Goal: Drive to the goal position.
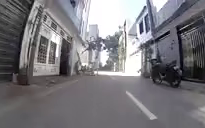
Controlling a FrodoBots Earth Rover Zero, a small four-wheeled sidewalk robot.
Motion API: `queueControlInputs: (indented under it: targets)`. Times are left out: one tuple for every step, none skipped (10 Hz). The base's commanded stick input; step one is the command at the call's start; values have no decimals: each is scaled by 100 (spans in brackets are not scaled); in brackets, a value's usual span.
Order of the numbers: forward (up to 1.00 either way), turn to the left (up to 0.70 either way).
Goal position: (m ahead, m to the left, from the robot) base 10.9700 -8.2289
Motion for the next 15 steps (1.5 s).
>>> queueControlInputs:
  targets:
    - [100, 1]
    - [100, 6]
    - [100, 11]
    - [100, 16]
    - [100, 22]
    - [100, 27]
    - [100, 27]
    - [100, 27]
    - [100, 23]
    - [100, 0]
    - [100, 0]
    - [100, 0]
    - [100, 0]
    - [100, 0]
    - [100, 0]
